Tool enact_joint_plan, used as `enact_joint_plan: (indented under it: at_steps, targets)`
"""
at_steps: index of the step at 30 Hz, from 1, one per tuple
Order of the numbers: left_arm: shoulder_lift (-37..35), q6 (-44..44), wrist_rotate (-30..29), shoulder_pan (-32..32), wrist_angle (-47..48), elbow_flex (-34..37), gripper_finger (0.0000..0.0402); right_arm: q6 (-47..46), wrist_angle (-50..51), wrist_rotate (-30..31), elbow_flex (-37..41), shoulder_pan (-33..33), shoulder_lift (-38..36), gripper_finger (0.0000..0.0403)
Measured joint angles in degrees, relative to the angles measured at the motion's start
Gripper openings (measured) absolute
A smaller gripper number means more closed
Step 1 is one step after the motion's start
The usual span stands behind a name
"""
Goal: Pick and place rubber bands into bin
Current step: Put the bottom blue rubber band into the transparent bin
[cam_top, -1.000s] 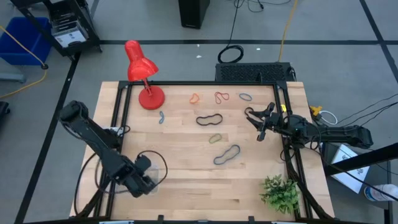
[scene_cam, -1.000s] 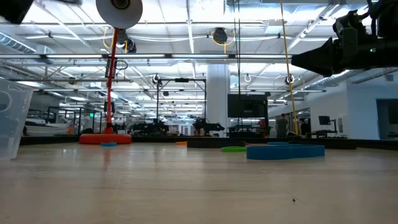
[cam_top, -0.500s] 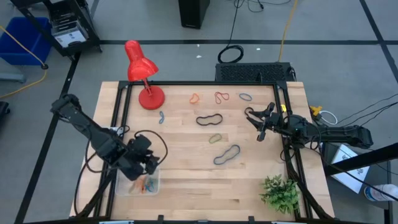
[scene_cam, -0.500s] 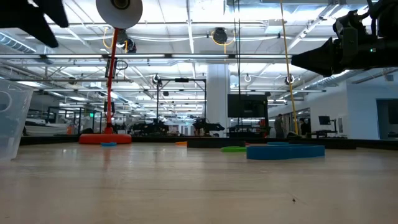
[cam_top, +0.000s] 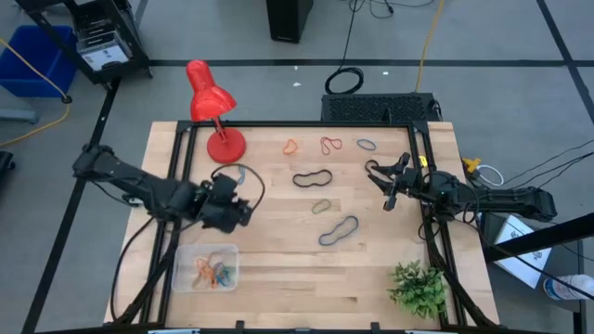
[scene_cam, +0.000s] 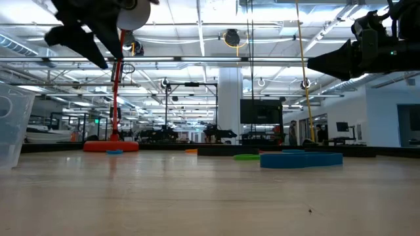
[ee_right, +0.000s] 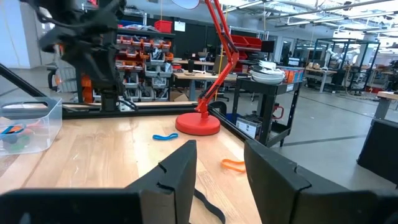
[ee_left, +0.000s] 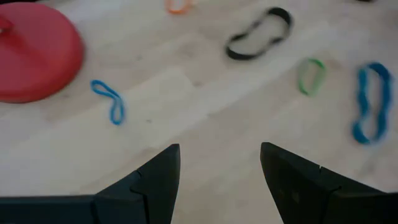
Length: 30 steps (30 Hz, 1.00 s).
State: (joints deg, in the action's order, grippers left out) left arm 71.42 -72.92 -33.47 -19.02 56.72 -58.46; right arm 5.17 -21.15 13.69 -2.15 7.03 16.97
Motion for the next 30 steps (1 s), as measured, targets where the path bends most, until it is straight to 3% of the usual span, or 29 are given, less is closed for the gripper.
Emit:
enact_joint_plan:
  at_steps: [11,21,30]
  targets:
    - [7.04,1.58,2.36,15.72,2.02,0.00,0.0227,0.01,0.15,-0.02,0.00,0.00,-0.01,0.0130]
    - [13.58,9.34,6.94,24.62,2.07,0.94,0.0227,-0.37,0.37,-0.02,0.00,0.00,0.00,0.0130]
    - [13.90,16.99,15.87,32.64,-14.95,11.92,0.0227,-0.61,0.39,-0.04,0.02,0.00,0.00,0.0130]
